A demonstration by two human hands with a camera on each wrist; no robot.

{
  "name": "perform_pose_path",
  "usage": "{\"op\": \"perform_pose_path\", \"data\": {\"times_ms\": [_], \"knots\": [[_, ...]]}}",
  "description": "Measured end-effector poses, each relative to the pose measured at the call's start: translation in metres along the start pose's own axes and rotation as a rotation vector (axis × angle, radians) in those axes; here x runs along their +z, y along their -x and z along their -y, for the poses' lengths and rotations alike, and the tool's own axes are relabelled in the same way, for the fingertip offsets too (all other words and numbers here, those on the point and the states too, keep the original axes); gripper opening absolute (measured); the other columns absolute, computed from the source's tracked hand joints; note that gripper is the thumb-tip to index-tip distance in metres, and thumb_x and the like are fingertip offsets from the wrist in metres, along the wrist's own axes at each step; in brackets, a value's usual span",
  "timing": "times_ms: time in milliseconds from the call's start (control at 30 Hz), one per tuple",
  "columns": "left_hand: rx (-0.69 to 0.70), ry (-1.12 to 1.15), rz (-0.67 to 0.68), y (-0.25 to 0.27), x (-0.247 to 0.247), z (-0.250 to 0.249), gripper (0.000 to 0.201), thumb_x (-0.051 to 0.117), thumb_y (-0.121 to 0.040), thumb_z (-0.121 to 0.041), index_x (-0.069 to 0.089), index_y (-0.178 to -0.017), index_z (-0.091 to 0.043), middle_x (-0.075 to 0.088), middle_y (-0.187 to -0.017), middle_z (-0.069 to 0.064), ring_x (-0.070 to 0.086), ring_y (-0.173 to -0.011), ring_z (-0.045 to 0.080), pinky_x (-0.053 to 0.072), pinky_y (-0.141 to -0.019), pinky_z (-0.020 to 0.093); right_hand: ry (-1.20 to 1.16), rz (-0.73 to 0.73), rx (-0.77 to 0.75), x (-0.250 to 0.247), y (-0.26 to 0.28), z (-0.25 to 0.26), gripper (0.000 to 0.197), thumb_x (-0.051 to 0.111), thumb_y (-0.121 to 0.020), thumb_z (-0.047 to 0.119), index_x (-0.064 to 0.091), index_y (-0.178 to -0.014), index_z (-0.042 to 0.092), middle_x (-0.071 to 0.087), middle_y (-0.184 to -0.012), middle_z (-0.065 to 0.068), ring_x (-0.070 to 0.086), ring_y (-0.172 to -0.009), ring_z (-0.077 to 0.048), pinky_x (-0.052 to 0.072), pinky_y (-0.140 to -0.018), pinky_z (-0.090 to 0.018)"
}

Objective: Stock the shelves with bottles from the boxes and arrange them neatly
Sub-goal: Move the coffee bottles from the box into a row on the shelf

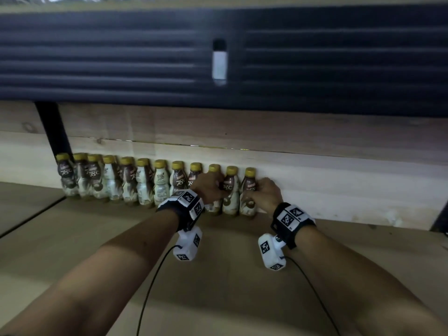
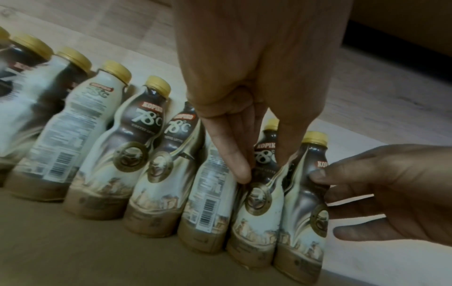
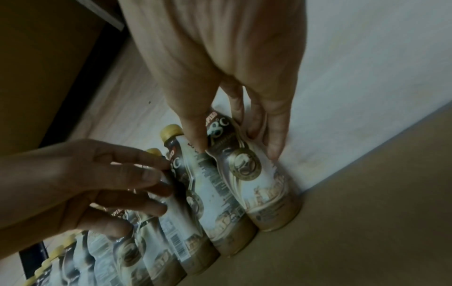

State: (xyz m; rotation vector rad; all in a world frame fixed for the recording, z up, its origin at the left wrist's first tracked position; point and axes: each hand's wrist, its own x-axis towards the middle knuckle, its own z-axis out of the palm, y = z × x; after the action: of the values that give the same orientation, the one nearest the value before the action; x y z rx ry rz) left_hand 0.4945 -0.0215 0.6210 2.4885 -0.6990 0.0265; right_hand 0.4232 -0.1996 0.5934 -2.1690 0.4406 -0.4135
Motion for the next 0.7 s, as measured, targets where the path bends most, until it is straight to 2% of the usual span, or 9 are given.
{"op": "perform_pose_path", "data": {"times_ms": [33, 133, 167, 267, 333, 433, 533, 600, 700], "knots": [[0.002, 0.005, 0.023, 0.003, -0.002, 0.004, 0.044, 0.073, -0.081, -0.027, 0.063, -0.120, -0.010, 0.068, -0.110, 0.012, 0.065, -0.102, 0.031, 0.056, -0.084, 0.037, 0.022, 0.000, -0.003, -0.001, 0.003, 0.001, 0.038, 0.075, -0.073, 0.038, 0.066, -0.103, 0.015, 0.071, -0.098, -0.004, 0.068, -0.091, -0.023, 0.056, -0.078, -0.033], [0.037, -0.075, 0.078, 0.015, -0.011, 0.014, 0.028, 0.070, -0.085, -0.030, 0.066, -0.104, -0.010, 0.062, -0.117, 0.010, 0.056, -0.114, 0.030, 0.046, -0.093, 0.034, 0.156, 0.037, 0.038, -0.006, 0.014, 0.006, 0.043, 0.073, -0.079, 0.041, 0.067, -0.106, 0.008, 0.070, -0.104, -0.011, 0.067, -0.099, -0.030, 0.055, -0.083, -0.037], [0.040, -0.085, 0.089, 0.020, -0.015, 0.019, 0.030, 0.070, -0.085, -0.030, 0.067, -0.106, -0.010, 0.061, -0.120, 0.009, 0.055, -0.116, 0.028, 0.045, -0.096, 0.033, 0.229, 0.071, 0.074, -0.007, 0.019, 0.008, 0.049, 0.072, -0.080, 0.041, 0.065, -0.112, 0.006, 0.068, -0.111, -0.014, 0.064, -0.104, -0.032, 0.054, -0.086, -0.037], [0.053, -0.098, 0.178, 0.036, -0.024, 0.037, 0.042, 0.071, -0.085, -0.031, 0.063, -0.121, -0.011, 0.057, -0.128, 0.008, 0.054, -0.119, 0.026, 0.044, -0.092, 0.028, 0.441, 0.192, 0.137, -0.006, 0.037, 0.016, 0.060, 0.069, -0.085, 0.040, 0.051, -0.130, 0.005, 0.056, -0.129, -0.015, 0.056, -0.115, -0.034, 0.049, -0.093, -0.037], [0.065, -0.136, 0.231, 0.048, -0.033, 0.050, 0.047, 0.069, -0.086, -0.034, 0.059, -0.128, -0.015, 0.052, -0.134, 0.006, 0.051, -0.121, 0.025, 0.039, -0.089, 0.025, 0.525, 0.218, 0.137, 0.001, 0.051, 0.024, 0.056, 0.068, -0.086, 0.039, 0.049, -0.129, 0.008, 0.056, -0.130, -0.014, 0.056, -0.114, -0.033, 0.048, -0.092, -0.034], [0.096, -0.235, 0.294, 0.068, -0.048, 0.071, 0.057, 0.066, -0.087, -0.042, 0.050, -0.137, -0.017, 0.044, -0.144, 0.006, 0.045, -0.128, 0.025, 0.040, -0.099, 0.030, 0.607, 0.203, 0.096, 0.019, 0.074, 0.040, 0.060, 0.068, -0.085, 0.036, 0.049, -0.136, 0.011, 0.055, -0.135, -0.014, 0.054, -0.119, -0.033, 0.045, -0.102, -0.038], [0.125, -0.311, 0.312, 0.096, -0.063, 0.090, 0.062, 0.062, -0.090, -0.043, 0.043, -0.143, -0.018, 0.034, -0.153, 0.007, 0.038, -0.136, 0.027, 0.035, -0.106, 0.032, 0.689, 0.202, 0.054, 0.040, 0.104, 0.061, 0.067, 0.064, -0.089, 0.039, 0.040, -0.145, 0.011, 0.046, -0.145, -0.016, 0.049, -0.126, -0.034, 0.042, -0.105, -0.039], [0.149, -0.274, 0.298, 0.116, -0.074, 0.103, 0.059, 0.063, -0.090, -0.035, 0.044, -0.142, -0.016, 0.040, -0.150, 0.008, 0.042, -0.134, 0.026, 0.037, -0.106, 0.030, 0.708, 0.216, 0.040, 0.054, 0.128, 0.077, 0.063, 0.060, -0.093, 0.039, 0.040, -0.145, 0.010, 0.045, -0.146, -0.016, 0.048, -0.128, -0.034, 0.043, -0.105, -0.039], [0.177, -0.242, 0.299, 0.149, -0.090, 0.120, 0.058, 0.064, -0.090, -0.032, 0.045, -0.142, -0.014, 0.043, -0.148, 0.008, 0.044, -0.132, 0.026, 0.039, -0.105, 0.032, 0.681, 0.201, 0.020, 0.075, 0.166, 0.098, 0.049, 0.058, -0.095, 0.024, 0.046, -0.139, 0.005, 0.053, -0.137, -0.017, 0.053, -0.121, -0.033, 0.047, -0.100, -0.040]]}}
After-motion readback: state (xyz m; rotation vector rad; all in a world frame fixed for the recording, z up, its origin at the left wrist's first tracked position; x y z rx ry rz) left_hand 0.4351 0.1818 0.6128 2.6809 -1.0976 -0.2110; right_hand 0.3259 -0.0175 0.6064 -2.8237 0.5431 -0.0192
